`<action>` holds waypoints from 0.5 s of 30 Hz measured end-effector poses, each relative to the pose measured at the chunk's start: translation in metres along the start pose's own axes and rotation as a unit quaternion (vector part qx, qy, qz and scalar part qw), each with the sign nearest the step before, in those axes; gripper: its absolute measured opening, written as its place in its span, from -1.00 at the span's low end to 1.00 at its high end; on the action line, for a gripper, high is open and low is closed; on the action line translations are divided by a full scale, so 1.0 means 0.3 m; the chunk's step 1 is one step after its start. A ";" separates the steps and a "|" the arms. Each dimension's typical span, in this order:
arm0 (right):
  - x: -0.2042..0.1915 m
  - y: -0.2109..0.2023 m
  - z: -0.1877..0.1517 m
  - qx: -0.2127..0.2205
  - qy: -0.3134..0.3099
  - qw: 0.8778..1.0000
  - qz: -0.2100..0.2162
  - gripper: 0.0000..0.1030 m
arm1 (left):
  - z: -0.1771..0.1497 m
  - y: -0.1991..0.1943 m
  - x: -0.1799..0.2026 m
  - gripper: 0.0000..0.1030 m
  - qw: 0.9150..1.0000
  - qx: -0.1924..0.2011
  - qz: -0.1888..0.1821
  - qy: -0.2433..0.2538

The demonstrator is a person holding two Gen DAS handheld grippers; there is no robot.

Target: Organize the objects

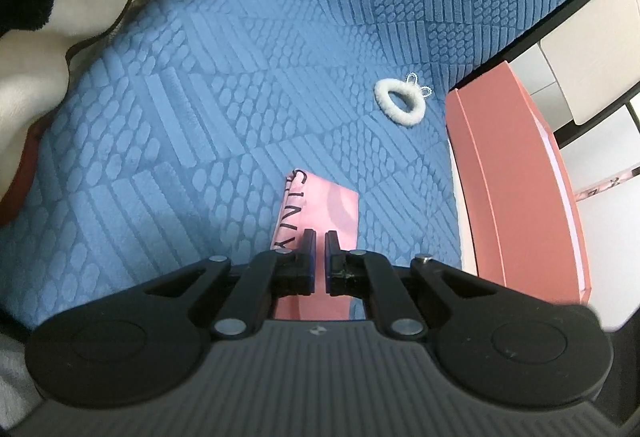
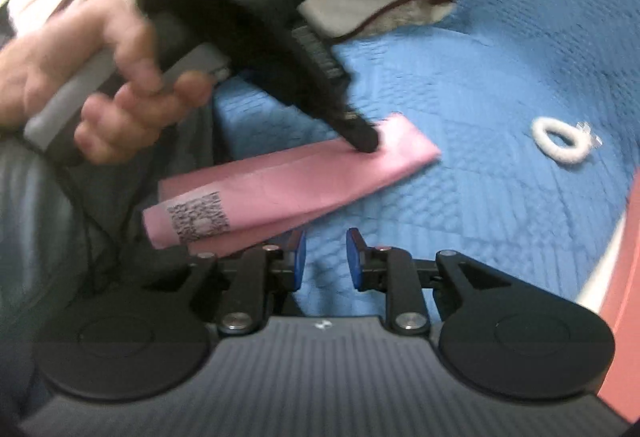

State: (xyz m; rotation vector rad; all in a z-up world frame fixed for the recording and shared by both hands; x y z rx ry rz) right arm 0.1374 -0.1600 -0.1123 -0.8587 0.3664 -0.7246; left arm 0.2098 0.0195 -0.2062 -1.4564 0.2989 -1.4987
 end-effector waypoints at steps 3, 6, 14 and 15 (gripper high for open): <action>0.086 0.016 0.021 0.014 0.075 0.997 -0.023 -0.52 | -0.006 0.000 0.005 -0.88 1.000 0.005 0.006 0.008; 0.189 0.058 0.028 0.028 0.166 0.985 -0.020 -0.47 | -0.016 -0.006 0.007 -0.88 1.000 0.014 0.011 0.014; 0.342 0.148 0.043 0.060 0.310 0.949 0.010 -0.47 | -0.080 -0.033 0.055 -0.88 0.993 0.033 0.064 0.089; 0.351 0.162 0.051 0.064 0.320 0.945 0.014 -0.47 | -0.091 -0.037 0.059 -0.88 0.992 0.035 0.072 0.097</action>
Point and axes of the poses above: each gripper's, at about its wrist camera, not at the fingertips, and y roughly the way its jaws point, x to its right, z to its top, the point moved 3 cm from there along y, roughly the way its jaws point, and after that the axes turned 10 degrees about -y, right-handed, at the moved point
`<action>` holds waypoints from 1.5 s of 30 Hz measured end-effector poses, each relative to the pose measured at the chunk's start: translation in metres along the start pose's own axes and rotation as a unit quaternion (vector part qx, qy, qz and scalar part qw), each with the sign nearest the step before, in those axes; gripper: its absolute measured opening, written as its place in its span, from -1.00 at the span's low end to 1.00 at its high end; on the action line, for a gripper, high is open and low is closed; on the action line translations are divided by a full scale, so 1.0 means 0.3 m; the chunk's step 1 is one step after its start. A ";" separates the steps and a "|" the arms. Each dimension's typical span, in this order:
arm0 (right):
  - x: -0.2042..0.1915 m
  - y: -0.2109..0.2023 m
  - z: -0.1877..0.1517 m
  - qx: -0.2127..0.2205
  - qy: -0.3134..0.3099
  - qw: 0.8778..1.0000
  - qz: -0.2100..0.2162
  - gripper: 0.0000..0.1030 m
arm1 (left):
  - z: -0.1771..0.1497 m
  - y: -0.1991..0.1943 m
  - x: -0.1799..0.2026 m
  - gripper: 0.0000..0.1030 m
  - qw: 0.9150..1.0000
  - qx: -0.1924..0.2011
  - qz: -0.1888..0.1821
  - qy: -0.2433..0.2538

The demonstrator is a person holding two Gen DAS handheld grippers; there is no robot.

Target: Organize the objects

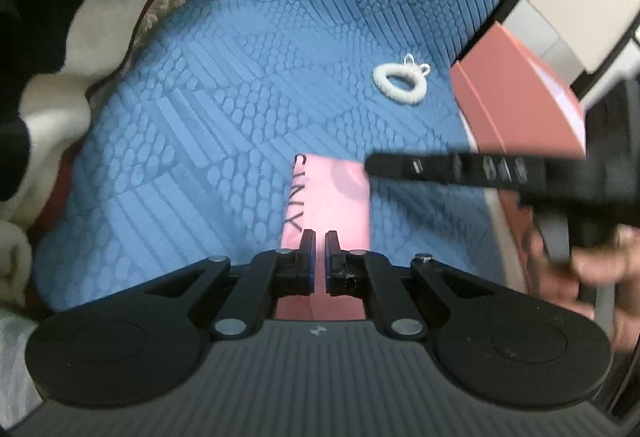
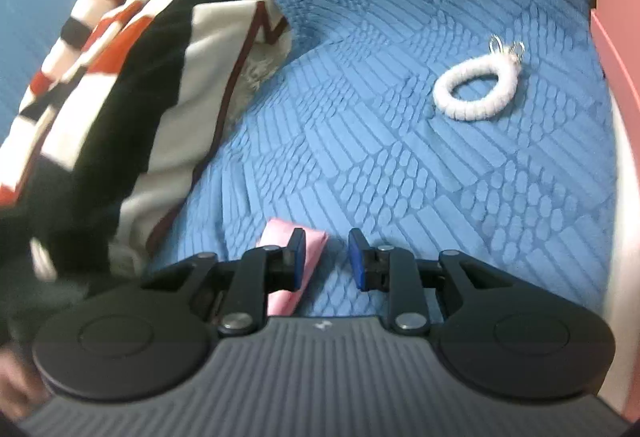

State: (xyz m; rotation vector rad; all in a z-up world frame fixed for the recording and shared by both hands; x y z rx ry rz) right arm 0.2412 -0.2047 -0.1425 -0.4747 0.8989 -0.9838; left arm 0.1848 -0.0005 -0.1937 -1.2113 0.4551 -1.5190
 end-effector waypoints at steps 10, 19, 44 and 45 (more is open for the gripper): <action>0.018 0.062 0.004 -0.008 0.069 0.995 0.067 -0.20 | -0.090 -0.033 0.039 -0.87 0.997 0.014 0.056 0.050; -0.043 0.029 -0.010 -0.010 0.043 0.997 0.069 -0.63 | -0.055 -0.046 0.013 -0.87 0.999 0.028 0.027 -0.008; -0.080 -0.068 -0.016 -0.020 0.084 0.995 0.056 -0.72 | -0.149 -0.015 0.250 -0.12 0.988 0.082 0.117 0.060; -0.077 -0.072 -0.016 -0.020 0.086 0.995 0.056 -0.71 | -0.151 -0.013 0.255 -0.17 0.987 0.082 0.121 0.065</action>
Point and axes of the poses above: each gripper's, at about its wrist camera, not at the fingertips, and y roughly the way its jaws point, x to its right, z to its top, the point moved 3 cm from there along y, roughly the way its jaws point, and after that the axes turned 10 degrees about -y, right-handed, at the moved point
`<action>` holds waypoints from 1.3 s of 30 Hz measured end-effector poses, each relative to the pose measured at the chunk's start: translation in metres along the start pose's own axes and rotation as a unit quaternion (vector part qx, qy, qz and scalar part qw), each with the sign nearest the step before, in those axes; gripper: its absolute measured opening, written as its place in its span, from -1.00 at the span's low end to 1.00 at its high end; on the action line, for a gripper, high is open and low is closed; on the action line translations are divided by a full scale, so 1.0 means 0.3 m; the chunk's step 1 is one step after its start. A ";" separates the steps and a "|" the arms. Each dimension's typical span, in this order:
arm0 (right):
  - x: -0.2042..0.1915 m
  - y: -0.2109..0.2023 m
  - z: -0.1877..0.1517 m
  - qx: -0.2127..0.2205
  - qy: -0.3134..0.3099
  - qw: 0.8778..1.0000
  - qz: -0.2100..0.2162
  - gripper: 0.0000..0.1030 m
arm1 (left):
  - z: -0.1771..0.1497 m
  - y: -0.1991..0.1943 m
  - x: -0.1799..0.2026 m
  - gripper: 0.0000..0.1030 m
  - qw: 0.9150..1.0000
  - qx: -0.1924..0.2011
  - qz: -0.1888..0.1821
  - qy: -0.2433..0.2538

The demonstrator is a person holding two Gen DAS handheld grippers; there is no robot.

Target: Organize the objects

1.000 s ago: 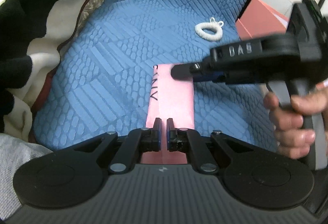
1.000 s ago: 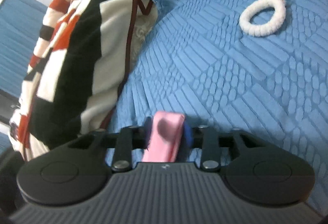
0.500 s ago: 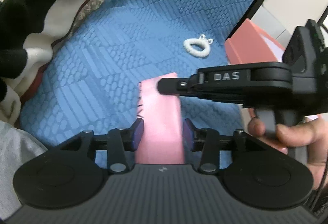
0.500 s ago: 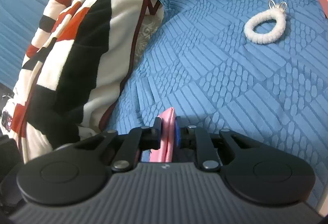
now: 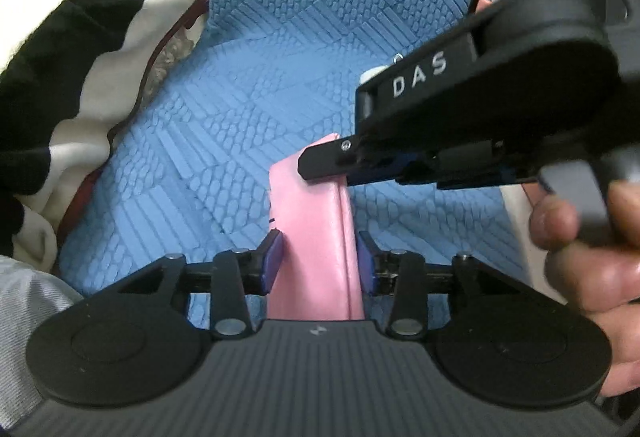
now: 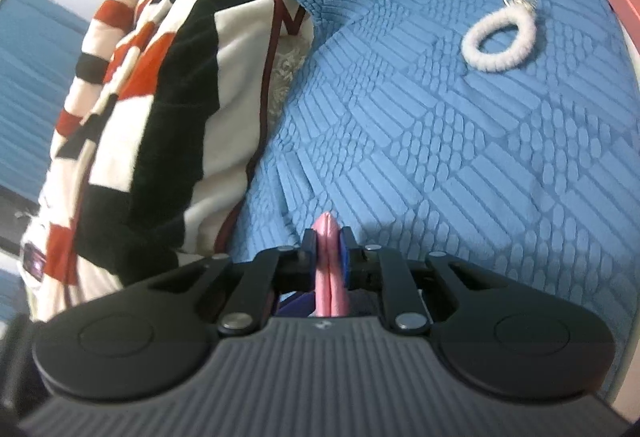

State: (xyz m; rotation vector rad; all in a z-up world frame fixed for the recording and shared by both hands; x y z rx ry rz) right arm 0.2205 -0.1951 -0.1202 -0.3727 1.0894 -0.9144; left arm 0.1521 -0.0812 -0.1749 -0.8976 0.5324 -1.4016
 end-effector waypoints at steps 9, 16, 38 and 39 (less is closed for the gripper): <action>0.008 0.000 0.009 0.006 -0.004 1.000 0.010 -0.51 | 0.016 -0.008 -0.036 -0.75 1.000 0.005 -0.005 -0.030; 0.007 -0.003 0.024 0.030 0.011 0.998 0.048 0.16 | 0.047 -0.028 -0.134 -0.77 0.995 -0.003 -0.033 -0.096; -0.074 0.111 -0.016 -0.015 0.013 0.991 0.130 0.16 | 0.074 -0.155 -0.232 -0.77 0.990 0.011 -0.079 -0.116; -0.077 0.109 -0.019 -0.014 0.014 0.991 0.133 0.15 | 0.075 -0.159 -0.231 -0.77 0.990 0.013 -0.080 -0.115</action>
Point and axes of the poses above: each gripper's, at about its wrist camera, not at the fingertips, and y roughly the way its jaws point, x to its right, z to its top, the point moved 3 cm from there along y, roughly the way its jaws point, and after that the axes turned 10 degrees about -y, right-handed, at the moved point
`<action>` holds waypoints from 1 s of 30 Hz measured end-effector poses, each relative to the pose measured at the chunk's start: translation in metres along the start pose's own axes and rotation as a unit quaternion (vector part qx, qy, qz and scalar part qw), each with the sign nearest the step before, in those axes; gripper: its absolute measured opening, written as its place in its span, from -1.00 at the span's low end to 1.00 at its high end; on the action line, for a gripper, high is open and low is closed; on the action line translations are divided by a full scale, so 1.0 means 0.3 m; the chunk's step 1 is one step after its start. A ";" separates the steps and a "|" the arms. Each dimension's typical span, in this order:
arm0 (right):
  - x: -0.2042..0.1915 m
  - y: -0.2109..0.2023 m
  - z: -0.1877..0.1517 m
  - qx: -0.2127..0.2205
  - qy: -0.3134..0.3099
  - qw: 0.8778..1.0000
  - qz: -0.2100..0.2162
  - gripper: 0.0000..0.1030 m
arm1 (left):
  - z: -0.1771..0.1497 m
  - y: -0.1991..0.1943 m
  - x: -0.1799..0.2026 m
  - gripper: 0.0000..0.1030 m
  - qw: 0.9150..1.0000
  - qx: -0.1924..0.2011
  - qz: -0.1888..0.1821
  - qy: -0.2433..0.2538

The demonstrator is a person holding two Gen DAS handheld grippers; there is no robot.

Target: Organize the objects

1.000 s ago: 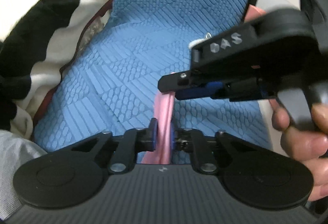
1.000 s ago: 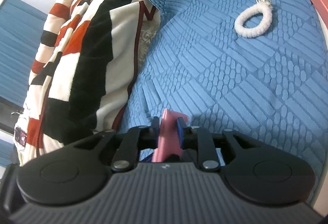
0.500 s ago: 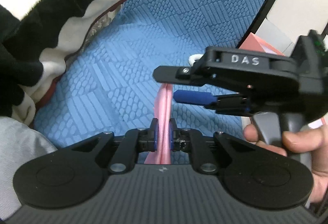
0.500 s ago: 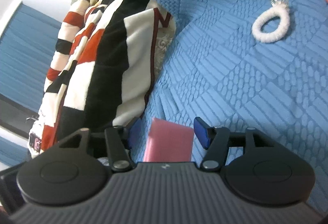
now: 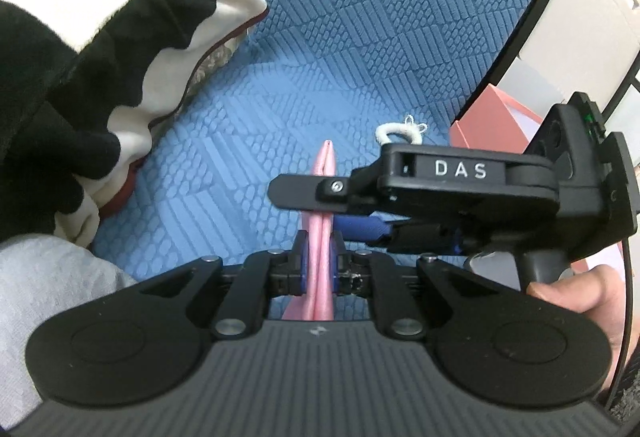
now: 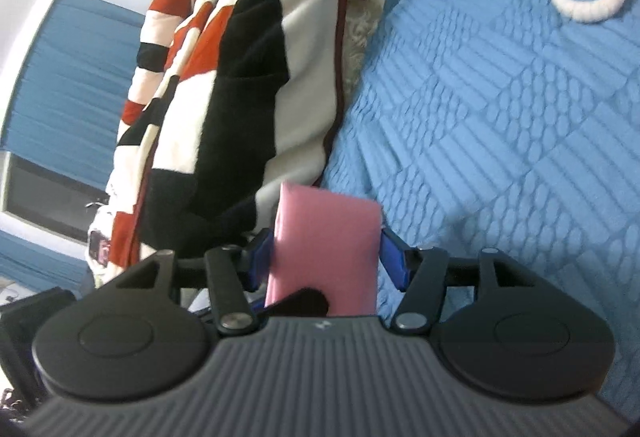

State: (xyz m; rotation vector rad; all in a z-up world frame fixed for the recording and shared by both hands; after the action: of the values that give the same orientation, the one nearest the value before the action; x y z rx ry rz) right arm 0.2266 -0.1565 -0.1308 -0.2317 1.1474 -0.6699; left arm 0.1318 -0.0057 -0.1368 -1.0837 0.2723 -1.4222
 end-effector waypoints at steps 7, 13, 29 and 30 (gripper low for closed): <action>-0.037 -0.055 0.009 0.034 -0.023 0.999 -0.016 -0.04 | 0.005 0.006 0.021 -0.60 1.000 0.003 -0.011 0.013; -0.081 -0.114 0.020 0.060 -0.047 0.997 -0.025 -0.05 | 0.007 0.028 0.066 -0.53 0.999 0.008 -0.007 0.039; -0.069 -0.333 0.097 0.171 -0.085 0.964 -0.184 0.08 | 0.101 0.123 0.105 -0.75 0.998 0.002 -0.011 0.056; -0.066 -0.347 0.100 0.176 -0.090 0.960 -0.196 0.10 | 0.106 0.126 0.107 -0.75 0.998 0.006 -0.009 0.059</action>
State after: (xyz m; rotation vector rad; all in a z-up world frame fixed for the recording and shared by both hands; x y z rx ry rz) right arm 0.2100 -0.2312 -0.0516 -0.2141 0.7941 -1.1664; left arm 0.1862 -0.0276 -0.1334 -0.9965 0.3397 -1.5054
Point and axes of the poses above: each gripper's, at about its wrist camera, not at the fingertips, and y roughly the way its jaws point, x to its right, z to its top, the point moved 3 cm from there along y, roughly the way its jaws point, and after that the axes turned 10 degrees about -y, right-handed, at the moved point
